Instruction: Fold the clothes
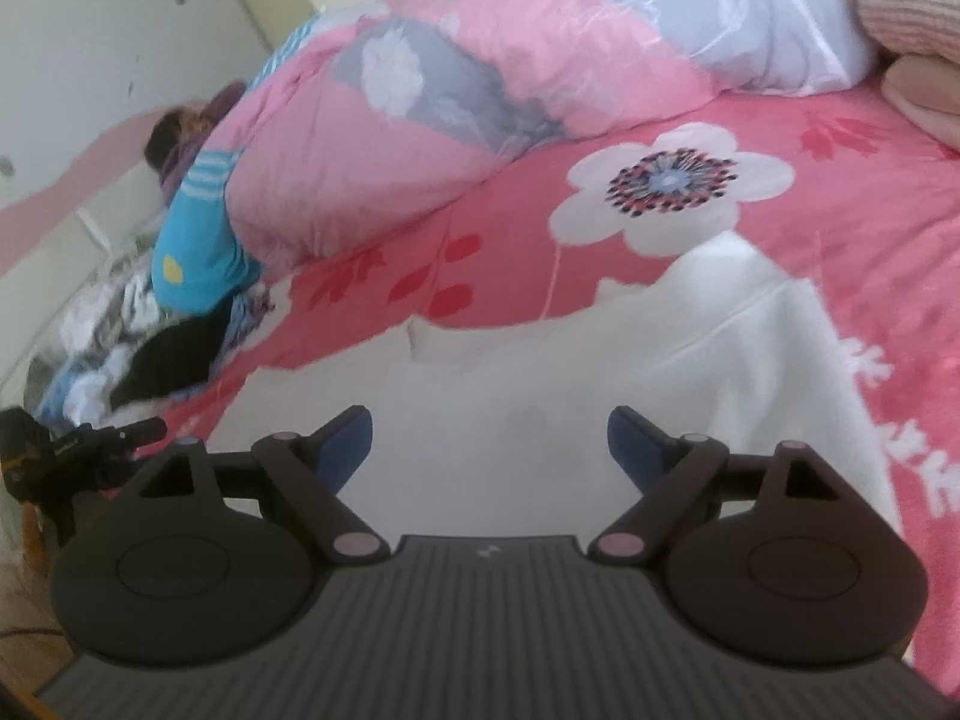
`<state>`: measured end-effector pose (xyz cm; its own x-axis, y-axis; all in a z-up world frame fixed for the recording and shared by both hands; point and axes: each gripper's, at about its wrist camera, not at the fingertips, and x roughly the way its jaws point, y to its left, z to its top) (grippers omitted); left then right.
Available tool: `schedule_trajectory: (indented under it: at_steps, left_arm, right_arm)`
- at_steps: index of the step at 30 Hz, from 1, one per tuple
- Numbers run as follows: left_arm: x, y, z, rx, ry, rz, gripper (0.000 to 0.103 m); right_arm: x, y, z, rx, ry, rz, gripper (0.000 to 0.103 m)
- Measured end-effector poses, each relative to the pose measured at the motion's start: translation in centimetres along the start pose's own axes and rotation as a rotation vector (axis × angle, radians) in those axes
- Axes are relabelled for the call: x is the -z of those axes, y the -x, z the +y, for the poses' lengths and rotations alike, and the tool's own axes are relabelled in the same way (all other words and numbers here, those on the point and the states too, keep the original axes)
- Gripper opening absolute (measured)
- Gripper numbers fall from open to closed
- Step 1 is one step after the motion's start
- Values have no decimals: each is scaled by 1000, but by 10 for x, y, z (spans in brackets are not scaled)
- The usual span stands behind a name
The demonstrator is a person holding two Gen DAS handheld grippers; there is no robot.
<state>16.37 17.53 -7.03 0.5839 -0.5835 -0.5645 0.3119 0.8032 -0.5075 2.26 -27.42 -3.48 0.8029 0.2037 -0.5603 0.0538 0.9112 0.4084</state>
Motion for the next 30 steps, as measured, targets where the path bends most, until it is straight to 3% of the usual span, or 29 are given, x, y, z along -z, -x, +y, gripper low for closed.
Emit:
schedule_trajectory:
  at_steps: [6,9,12,18,22,26,30]
  left_arm:
    - [1,5,-1,-3,-55,25,103]
    - [-6,1,-11,-21,-133,2,103]
    - [-13,-9,-24,-61,-237,-14,103]
    - [-10,-31,-42,-134,-376,-105,101]
    - [-13,-42,-46,-127,-410,-103,92]
    - [-20,-56,-43,-119,-386,-63,70]
    - [-28,-68,-37,-123,-355,-30,59]
  right_arm:
    - [1,-18,33,0,93,25,86]
    - [-1,-23,47,11,143,11,89]
    - [-2,-30,56,9,175,-20,97]
    - [-2,-53,68,11,229,-7,98]
    - [4,-64,67,-8,229,11,98]
    - [8,-74,63,-12,207,27,98]
    - [10,-78,55,-17,180,27,98]
